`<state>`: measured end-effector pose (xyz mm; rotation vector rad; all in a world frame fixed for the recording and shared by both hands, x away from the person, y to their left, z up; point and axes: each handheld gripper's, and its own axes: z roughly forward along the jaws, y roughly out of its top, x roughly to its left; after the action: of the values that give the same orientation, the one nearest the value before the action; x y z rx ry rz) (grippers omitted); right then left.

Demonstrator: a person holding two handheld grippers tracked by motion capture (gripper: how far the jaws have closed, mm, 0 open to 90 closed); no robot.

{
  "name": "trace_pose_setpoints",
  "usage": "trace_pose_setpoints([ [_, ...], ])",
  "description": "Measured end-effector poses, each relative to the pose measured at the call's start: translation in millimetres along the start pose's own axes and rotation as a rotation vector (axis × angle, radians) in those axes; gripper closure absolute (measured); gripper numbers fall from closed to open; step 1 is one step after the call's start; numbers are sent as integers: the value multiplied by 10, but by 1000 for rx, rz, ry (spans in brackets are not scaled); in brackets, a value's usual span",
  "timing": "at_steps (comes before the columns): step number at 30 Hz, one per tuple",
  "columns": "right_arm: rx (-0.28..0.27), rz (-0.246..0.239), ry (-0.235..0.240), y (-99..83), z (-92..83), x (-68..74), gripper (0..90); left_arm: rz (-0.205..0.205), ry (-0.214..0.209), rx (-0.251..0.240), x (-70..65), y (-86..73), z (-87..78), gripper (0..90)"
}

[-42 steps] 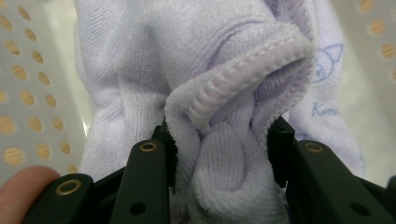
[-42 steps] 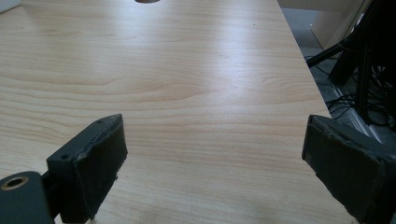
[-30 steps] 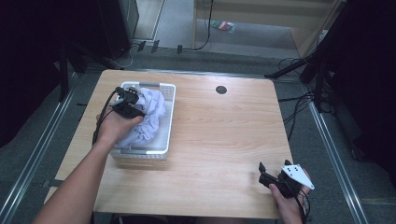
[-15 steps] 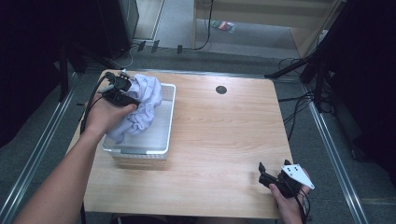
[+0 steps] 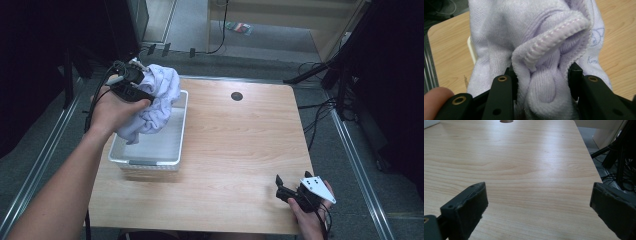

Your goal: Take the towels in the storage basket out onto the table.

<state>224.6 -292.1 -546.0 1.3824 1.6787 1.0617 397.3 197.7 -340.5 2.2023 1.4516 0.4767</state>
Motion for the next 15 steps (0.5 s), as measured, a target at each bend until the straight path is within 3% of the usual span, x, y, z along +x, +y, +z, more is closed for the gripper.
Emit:
trace_pose_setpoints([
  [7, 0, -3, 0, -1, 0, 3, 0, 29, -24, 7, -200, 77, 53, 613],
  [15, 2, 2, 3, 1, 4, -2, 0, 52, -23, 24, -410, 177, 119, 612],
])
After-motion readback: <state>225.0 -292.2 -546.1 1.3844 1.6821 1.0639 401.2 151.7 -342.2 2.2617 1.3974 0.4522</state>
